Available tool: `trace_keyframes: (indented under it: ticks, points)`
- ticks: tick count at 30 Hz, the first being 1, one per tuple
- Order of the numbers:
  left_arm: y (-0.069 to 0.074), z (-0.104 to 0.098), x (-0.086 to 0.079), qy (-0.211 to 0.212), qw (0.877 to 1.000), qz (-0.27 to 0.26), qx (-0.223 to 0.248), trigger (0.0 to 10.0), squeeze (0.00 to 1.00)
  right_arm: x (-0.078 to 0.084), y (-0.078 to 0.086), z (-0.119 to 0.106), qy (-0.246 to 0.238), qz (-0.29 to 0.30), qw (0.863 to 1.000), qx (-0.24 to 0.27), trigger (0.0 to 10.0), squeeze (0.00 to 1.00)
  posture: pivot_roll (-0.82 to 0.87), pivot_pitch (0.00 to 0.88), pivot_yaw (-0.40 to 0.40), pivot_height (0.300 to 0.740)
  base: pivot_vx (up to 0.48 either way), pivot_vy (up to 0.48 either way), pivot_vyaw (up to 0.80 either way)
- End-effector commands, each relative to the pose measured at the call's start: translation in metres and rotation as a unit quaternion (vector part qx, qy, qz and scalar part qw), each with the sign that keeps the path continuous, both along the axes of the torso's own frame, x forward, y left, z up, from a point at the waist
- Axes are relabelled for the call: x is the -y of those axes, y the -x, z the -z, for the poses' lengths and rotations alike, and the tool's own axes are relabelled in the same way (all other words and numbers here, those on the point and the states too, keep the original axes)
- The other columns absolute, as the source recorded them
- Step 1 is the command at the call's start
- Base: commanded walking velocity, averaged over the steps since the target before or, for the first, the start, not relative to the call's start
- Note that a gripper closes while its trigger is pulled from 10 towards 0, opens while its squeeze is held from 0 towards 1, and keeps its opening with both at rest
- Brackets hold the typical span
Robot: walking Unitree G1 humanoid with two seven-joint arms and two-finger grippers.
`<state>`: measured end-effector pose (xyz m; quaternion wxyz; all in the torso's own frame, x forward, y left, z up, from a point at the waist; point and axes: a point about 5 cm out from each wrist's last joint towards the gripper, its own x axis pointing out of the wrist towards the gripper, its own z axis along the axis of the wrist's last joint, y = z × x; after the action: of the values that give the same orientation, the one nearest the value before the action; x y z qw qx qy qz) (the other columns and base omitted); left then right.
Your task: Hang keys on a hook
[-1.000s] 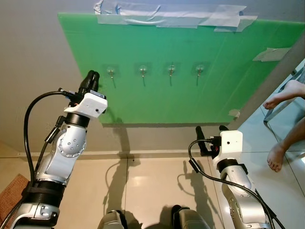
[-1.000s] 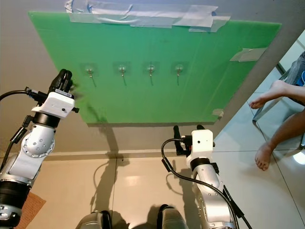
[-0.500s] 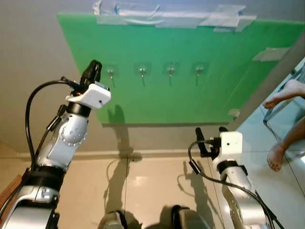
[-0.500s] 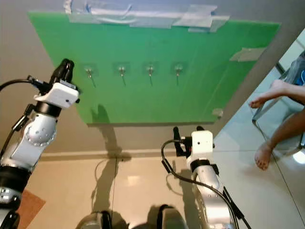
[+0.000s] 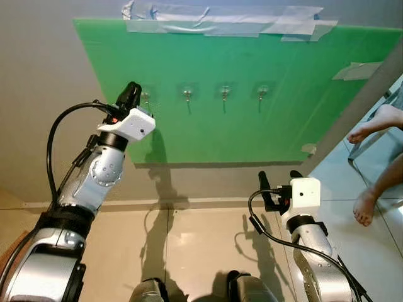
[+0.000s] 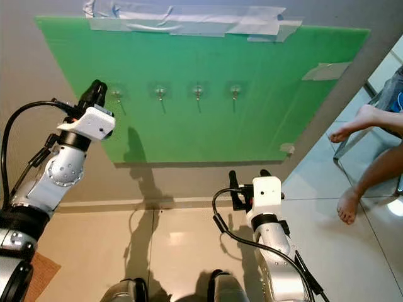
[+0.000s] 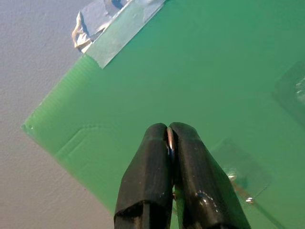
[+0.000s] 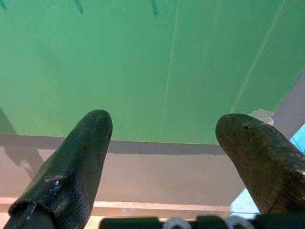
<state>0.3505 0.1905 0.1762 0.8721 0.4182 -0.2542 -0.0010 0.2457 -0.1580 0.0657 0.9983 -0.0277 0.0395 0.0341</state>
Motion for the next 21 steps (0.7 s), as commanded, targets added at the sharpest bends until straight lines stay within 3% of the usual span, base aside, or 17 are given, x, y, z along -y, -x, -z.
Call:
trace_keyframes:
  ticks: [1, 11, 21]
  points:
    - [-0.0022, -0.0015, 0.0035, -0.004, 1.0, 0.001, 0.01, 0.0, 0.0, 0.0029, 0.0025, -0.0023, 0.003, 0.004, 1.0, 0.004, 10.0, 0.0, -0.21, 0.149, 0.032, 0.74, 0.0, 0.0, 0.0]
    - [-0.0053, 0.0008, 0.0038, -0.015, 1.0, -0.005, 0.01, 0.0, 0.0, 0.0051, 0.0045, -0.0023, 0.006, 0.007, 1.0, 0.003, 10.0, 0.0, -0.21, 0.152, 0.029, 0.74, 0.0, 0.0, 0.0]
    - [-0.0096, 0.0004, 0.0064, -0.055, 0.998, 0.003, 0.024, 0.0, 0.0, 0.0075, 0.0066, -0.0028, 0.011, 0.011, 1.0, 0.003, 10.0, 0.0, -0.22, 0.154, 0.03, 0.74, 0.0, 0.0, 0.0]
